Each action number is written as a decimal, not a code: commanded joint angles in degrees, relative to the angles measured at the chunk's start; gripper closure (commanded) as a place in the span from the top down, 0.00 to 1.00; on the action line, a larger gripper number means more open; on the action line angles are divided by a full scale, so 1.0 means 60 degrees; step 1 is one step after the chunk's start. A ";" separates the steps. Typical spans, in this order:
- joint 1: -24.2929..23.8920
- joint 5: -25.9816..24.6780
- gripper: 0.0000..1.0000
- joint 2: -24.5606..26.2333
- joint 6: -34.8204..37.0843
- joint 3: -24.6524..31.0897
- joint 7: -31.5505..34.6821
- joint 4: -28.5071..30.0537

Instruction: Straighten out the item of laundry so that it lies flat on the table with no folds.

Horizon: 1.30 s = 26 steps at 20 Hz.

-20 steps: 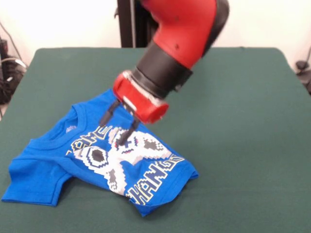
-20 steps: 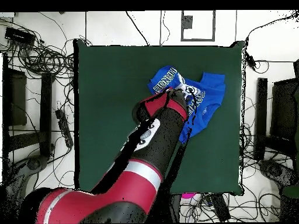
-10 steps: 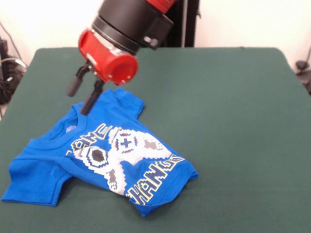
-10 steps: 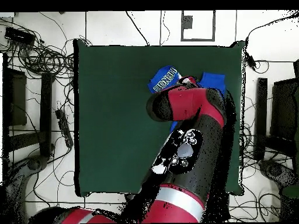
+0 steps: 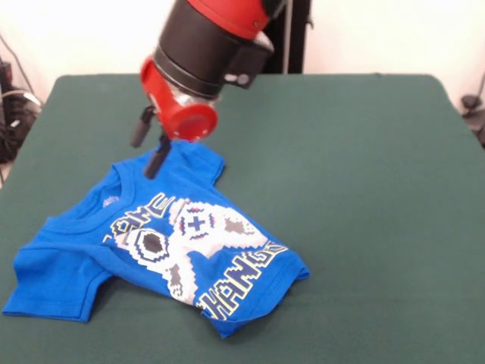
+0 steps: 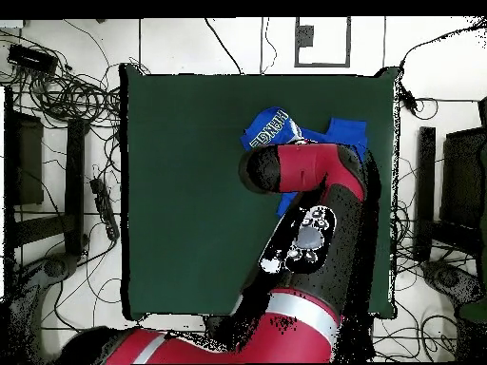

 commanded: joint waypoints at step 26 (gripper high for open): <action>0.0740 0.0747 1.00 0.2049 0.0433 0.0984 0.0692 0.0401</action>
